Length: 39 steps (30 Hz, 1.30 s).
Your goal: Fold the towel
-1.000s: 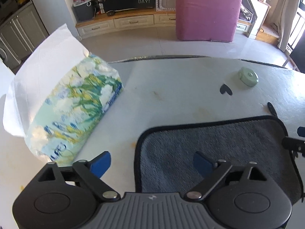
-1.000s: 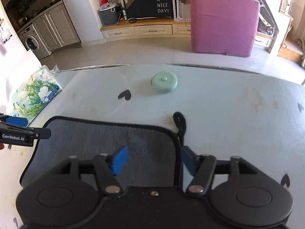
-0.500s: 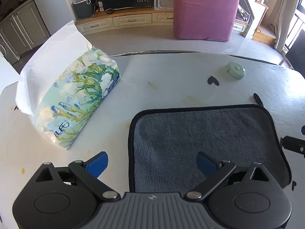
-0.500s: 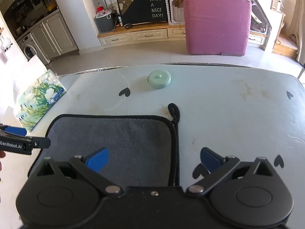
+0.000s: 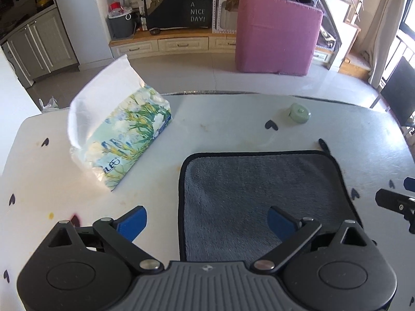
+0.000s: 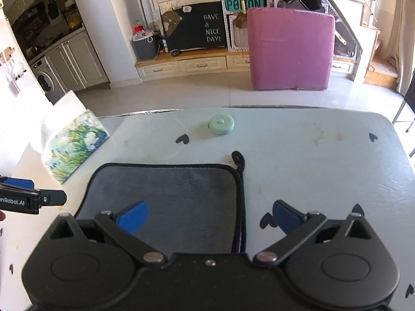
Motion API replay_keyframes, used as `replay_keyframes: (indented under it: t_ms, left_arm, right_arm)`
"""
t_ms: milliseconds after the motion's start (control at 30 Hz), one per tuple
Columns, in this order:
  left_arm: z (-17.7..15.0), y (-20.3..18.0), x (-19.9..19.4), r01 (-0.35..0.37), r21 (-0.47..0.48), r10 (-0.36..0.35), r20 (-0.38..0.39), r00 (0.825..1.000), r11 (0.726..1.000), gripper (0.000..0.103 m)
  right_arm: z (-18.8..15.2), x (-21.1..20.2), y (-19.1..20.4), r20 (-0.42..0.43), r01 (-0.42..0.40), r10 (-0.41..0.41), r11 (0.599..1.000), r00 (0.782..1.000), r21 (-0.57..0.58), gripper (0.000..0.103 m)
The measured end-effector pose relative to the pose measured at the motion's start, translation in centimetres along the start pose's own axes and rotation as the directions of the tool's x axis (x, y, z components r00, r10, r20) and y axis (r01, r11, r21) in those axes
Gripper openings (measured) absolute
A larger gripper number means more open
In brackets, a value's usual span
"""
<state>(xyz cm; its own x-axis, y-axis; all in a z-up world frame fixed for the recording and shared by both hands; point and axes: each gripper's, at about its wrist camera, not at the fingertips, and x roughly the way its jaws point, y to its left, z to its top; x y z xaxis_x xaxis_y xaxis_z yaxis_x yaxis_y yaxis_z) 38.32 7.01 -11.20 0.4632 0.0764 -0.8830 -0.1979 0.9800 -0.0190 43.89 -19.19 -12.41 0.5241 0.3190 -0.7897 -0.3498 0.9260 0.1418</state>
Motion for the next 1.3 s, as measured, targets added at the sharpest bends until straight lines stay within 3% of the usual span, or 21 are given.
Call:
replay_keyframes:
  t_ms: [800,1300]
  left_arm:
    - [-6.1,0.3,-14.0,0.035,-0.004,-0.034,0.145,0.989,0.999,0.099]
    - [-10.7,-0.3,-19.5,0.038,0.035,-0.044,0.195,0.980,0.999,0.099]
  right_arm:
    - [-3.5,-13.3,3.0,0.126,-0.007,0.008,1.000,0.992,-0.009,0.103]
    - [-7.8,-19.6,4.6,0.186,-0.017,0.027,0.999,0.982,-0.051,0.103]
